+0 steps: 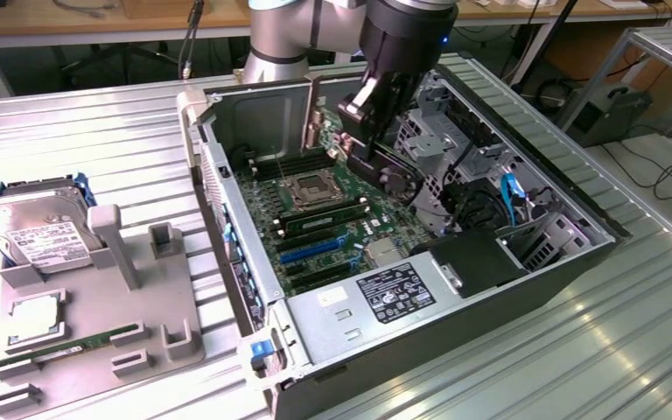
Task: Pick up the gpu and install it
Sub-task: 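Insert the gpu into the slot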
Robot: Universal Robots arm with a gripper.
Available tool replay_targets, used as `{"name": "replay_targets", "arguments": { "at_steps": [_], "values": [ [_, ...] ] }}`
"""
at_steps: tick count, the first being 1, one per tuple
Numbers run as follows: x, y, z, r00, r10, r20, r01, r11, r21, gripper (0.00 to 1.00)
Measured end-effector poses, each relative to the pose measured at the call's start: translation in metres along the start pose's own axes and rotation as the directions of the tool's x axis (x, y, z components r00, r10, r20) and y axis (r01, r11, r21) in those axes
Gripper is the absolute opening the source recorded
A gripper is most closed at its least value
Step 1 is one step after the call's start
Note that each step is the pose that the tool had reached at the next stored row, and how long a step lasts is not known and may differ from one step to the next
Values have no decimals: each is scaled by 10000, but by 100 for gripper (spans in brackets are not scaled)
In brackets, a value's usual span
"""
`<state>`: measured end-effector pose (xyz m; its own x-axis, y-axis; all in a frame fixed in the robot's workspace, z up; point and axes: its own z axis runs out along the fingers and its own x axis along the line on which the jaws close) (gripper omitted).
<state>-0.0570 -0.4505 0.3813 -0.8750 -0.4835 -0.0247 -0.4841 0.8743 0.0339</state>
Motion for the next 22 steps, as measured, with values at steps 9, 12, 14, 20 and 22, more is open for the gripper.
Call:
{"name": "replay_targets", "arguments": {
  "at_steps": [9,12,14,20,22],
  "values": [
    [0,0,0,9992,-402,-13,402,9992,-10,26],
    [0,0,0,9987,-518,-17,518,9987,-14,26],
    [0,0,0,9979,-652,-22,652,9979,-17,26],
    [0,0,0,9960,-893,-29,893,9960,-24,26],
    [0,0,0,9953,-969,-32,969,9953,-26,26]
  ]
}}
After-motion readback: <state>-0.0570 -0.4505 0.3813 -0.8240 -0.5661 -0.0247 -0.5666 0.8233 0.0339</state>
